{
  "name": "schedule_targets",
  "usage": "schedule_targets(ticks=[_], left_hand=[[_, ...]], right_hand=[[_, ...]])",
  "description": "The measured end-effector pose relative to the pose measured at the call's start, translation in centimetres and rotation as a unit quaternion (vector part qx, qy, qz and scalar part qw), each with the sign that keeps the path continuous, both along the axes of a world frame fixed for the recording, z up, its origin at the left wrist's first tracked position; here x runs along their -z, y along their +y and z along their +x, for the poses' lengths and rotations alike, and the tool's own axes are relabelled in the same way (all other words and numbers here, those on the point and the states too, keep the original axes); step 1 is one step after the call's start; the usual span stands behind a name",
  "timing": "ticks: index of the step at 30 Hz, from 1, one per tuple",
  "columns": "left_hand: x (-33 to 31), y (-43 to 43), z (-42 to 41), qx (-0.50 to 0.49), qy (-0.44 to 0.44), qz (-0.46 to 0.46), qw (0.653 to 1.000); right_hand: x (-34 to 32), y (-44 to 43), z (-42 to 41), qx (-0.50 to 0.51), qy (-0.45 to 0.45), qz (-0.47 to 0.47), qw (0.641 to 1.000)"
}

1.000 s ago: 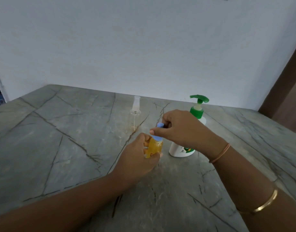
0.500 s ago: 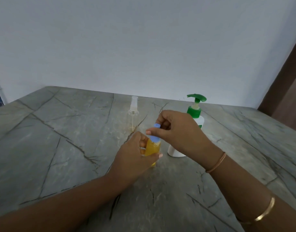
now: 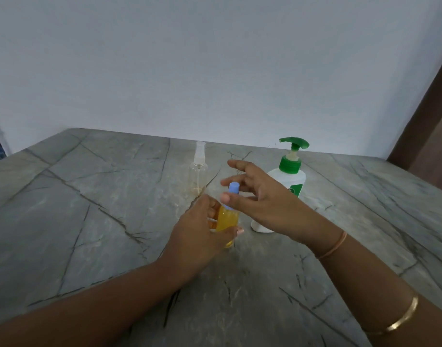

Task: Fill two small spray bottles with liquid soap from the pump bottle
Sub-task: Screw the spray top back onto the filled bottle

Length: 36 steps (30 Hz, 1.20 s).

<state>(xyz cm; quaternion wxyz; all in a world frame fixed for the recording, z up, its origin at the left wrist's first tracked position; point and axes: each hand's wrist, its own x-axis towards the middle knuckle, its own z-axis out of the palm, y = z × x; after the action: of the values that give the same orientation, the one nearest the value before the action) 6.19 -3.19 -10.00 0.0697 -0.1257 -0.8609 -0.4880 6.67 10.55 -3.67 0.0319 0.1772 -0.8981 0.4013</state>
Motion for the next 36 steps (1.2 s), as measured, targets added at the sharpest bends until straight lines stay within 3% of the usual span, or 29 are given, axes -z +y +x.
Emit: schedule_targets(ticks=[3,8,13,17,20,26,33,36], left_hand=[[-0.1,-0.1,0.2,-0.004,0.008,0.004,1.0],[0.0,0.2,0.2,-0.004,0.039,-0.016,0.999],[0.2,-0.1,0.1,0.006,0.046,-0.01,0.999],[0.2,0.0,0.2,0.014,0.052,-0.017,0.998],[-0.1,0.1,0.1,0.018,0.065,-0.016,0.998],[0.0,-0.2,-0.1,0.042,0.052,0.001,0.998],[-0.2,-0.2,-0.3,0.025,0.072,-0.01,0.997],[-0.2,-0.4,-0.9,0.05,0.037,-0.01,0.998]], right_hand=[[0.3,0.6,-0.2,-0.031,-0.001,-0.052,0.998],[1.9,-0.8,0.0,0.087,0.1,-0.043,0.99],[1.8,0.3,-0.1,-0.065,-0.05,-0.077,0.994],[2.4,0.2,-0.1,0.028,0.049,-0.132,0.99],[3.2,-1.0,0.3,0.092,0.115,-0.09,0.985],[2.9,-0.5,0.6,-0.01,-0.063,-0.121,0.991],[3.0,-1.4,0.7,0.081,0.069,-0.094,0.99],[3.2,-1.1,0.5,0.036,0.002,-0.148,0.988]])
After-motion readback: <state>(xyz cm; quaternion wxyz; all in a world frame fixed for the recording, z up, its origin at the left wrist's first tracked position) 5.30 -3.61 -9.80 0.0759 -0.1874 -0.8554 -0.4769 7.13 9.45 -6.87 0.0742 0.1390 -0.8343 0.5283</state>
